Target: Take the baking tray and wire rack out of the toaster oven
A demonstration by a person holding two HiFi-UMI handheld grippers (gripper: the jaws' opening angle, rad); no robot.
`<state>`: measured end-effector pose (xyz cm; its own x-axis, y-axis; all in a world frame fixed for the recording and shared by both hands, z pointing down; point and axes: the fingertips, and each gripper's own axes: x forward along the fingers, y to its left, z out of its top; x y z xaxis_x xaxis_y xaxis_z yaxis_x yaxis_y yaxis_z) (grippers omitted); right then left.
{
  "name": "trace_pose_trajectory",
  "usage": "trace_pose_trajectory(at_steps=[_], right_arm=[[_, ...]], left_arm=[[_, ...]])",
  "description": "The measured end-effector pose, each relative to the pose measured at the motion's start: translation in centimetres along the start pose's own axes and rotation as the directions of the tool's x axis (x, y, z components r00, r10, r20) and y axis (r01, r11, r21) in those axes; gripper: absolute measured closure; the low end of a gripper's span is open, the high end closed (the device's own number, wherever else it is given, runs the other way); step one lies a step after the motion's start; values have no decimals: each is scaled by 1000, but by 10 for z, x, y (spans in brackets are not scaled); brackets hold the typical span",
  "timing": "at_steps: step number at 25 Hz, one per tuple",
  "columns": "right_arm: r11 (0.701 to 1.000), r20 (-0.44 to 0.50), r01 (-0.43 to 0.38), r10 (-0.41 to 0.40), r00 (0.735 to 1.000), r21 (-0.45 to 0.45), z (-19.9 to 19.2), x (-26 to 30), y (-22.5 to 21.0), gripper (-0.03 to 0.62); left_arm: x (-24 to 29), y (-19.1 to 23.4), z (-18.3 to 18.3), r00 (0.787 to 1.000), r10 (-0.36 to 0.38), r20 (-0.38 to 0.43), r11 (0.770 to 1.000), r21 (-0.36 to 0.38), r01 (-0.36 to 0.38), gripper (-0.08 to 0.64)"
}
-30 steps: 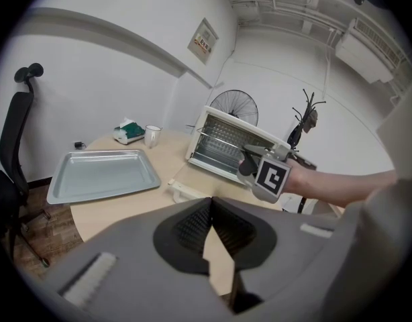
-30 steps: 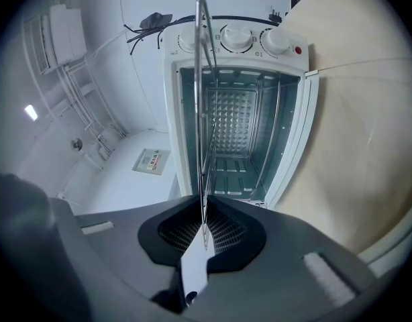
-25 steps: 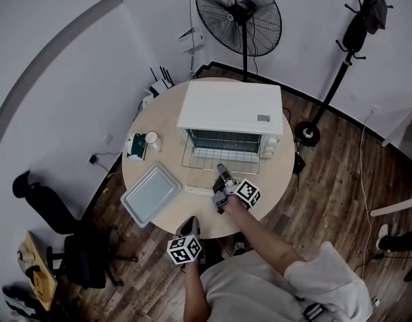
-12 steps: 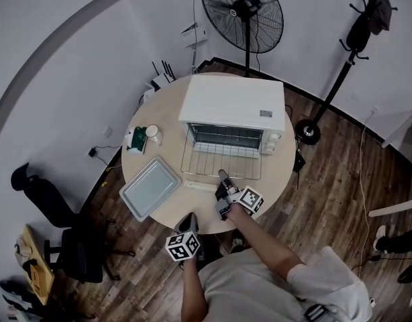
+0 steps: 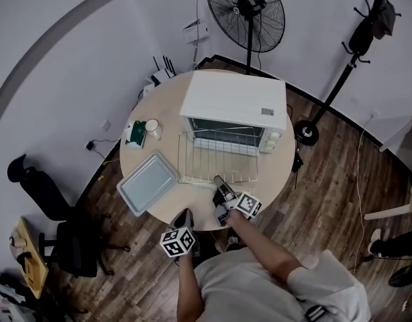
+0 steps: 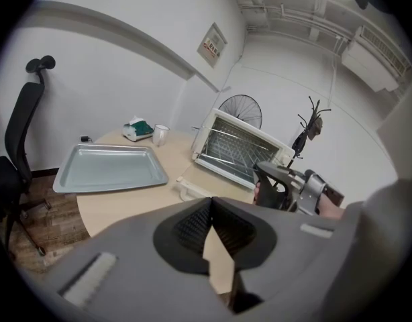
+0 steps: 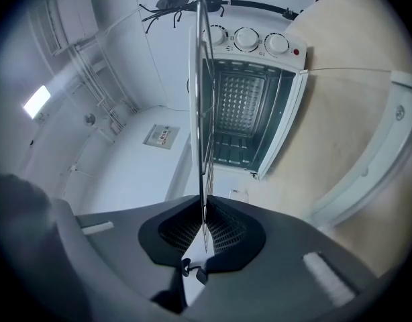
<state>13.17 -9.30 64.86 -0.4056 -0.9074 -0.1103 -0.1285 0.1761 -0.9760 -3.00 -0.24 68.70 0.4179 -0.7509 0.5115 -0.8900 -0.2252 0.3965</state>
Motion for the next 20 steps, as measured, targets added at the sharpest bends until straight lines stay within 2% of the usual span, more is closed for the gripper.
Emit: trace_pose_trajectory(at_steps=[3, 5, 10, 12, 14, 16, 18, 20], right_arm=[[999, -49, 30, -31, 998, -24, -10, -6, -4, 577], [999, -79, 22, -25, 997, -37, -16, -6, -5, 577], [1000, -179, -16, 20, 984, 27, -55, 5, -6, 577], [999, -241, -28, 36, 970, 37, -75, 11, -2, 575], [1000, -300, -5, 14, 954, 30, -98, 12, -7, 577], [999, -349, -18, 28, 937, 34, -118, 17, -5, 577], [999, -395, -46, 54, 917, 29, -135, 24, 1, 575], [1000, -449, -25, 15, 893, -17, -151, 23, -1, 572]], left_arm=[[-7, 10, -1, 999, 27, 20, 999, -36, -27, 505], [-15, 18, -2, 998, 48, 37, 997, -68, -45, 504], [-45, 58, 5, 983, 128, 128, 974, -201, -101, 504], [-60, 79, 8, 972, 166, 168, 950, -290, -113, 503], [-74, 101, 9, 962, 185, 198, 922, -375, -100, 502], [-83, 118, 11, 955, 177, 237, 889, -454, -52, 502], [-89, 132, 15, 944, 161, 289, 842, -539, 21, 471], [-95, 145, 19, 932, 152, 328, 801, -594, 78, 443]])
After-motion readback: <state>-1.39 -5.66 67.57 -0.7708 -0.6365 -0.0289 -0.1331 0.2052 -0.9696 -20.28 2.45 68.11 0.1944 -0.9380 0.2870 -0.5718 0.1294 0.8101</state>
